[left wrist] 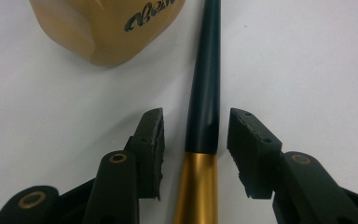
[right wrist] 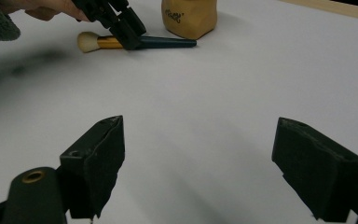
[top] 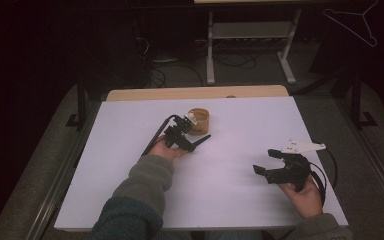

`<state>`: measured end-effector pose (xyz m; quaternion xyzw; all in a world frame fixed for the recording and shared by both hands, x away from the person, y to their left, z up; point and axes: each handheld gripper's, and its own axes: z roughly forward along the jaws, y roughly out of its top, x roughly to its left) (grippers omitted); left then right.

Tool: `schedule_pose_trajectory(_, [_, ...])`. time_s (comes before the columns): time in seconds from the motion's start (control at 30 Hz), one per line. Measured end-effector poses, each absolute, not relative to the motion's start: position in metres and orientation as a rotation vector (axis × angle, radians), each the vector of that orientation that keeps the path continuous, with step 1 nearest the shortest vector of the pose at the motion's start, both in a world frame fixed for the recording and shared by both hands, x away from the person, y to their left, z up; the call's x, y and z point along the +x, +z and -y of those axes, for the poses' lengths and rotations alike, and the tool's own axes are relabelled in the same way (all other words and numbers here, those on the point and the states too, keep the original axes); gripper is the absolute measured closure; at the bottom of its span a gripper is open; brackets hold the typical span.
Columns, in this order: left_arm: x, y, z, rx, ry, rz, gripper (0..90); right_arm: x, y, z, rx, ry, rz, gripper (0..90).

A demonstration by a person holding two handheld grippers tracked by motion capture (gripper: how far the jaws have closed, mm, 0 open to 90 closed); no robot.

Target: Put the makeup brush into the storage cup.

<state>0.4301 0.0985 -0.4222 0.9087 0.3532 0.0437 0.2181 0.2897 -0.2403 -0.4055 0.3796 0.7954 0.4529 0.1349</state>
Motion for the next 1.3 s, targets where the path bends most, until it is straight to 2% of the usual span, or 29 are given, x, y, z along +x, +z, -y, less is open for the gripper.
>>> schedule_pose_trajectory(0.53, [0.4282,-0.4237,-0.0943,2.547,0.188,-0.972,64.2,0.2894,-0.4062,0.2398,1.107,1.312,-2.311,16.1])
schedule_pose_trajectory(0.9, [0.4266,-0.4232,-0.0910,2.560,0.198,-0.963,73.4,0.2896,-0.4069,0.2390,1.108,1.317,-2.317,16.2])
schedule_pose_trajectory(1.3, [0.4262,-0.4212,-0.0912,2.576,0.186,-0.971,74.5,0.2896,-0.4074,0.2399,1.109,1.317,-2.319,16.1])
